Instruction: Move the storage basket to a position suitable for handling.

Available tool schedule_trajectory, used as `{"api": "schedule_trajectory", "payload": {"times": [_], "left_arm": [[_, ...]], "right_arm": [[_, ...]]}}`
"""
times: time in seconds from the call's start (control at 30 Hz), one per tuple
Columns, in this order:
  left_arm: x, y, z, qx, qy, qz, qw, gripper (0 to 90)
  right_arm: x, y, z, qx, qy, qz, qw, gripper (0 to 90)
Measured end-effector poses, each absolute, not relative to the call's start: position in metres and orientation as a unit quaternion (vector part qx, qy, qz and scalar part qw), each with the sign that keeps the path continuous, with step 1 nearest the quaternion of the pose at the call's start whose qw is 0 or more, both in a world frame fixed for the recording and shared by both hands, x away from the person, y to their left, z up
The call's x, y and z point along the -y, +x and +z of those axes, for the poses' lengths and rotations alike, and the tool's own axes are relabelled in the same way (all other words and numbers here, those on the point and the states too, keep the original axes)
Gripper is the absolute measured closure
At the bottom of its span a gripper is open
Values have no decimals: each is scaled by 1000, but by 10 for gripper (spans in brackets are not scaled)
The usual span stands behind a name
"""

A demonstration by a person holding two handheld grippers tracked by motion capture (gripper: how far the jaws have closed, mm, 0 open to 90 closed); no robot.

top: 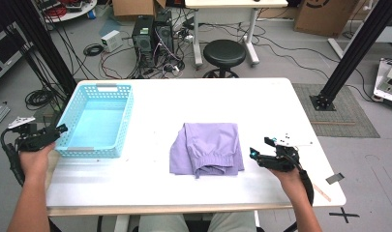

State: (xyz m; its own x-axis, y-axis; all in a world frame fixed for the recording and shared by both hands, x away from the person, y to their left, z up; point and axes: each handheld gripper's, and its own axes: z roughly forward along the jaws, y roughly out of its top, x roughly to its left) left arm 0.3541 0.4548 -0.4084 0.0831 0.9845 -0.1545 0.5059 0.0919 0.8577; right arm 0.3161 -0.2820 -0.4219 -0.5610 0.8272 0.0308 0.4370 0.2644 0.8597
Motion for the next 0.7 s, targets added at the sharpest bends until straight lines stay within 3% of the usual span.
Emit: {"api": "schedule_trajectory", "payload": {"times": [0.13,0.2,0.7], "left_arm": [[-450,358,-406,-619,621,280,392,776],[-451,357,-406,-629,615,280,385,828],[-451,336,-405,-622,618,277,393,832]], "right_arm": [[283,315,-421,-764,413,445,221,264],[284,314,-421,-763,414,445,222,264],[282,314,-420,-763,414,445,219,264]]}}
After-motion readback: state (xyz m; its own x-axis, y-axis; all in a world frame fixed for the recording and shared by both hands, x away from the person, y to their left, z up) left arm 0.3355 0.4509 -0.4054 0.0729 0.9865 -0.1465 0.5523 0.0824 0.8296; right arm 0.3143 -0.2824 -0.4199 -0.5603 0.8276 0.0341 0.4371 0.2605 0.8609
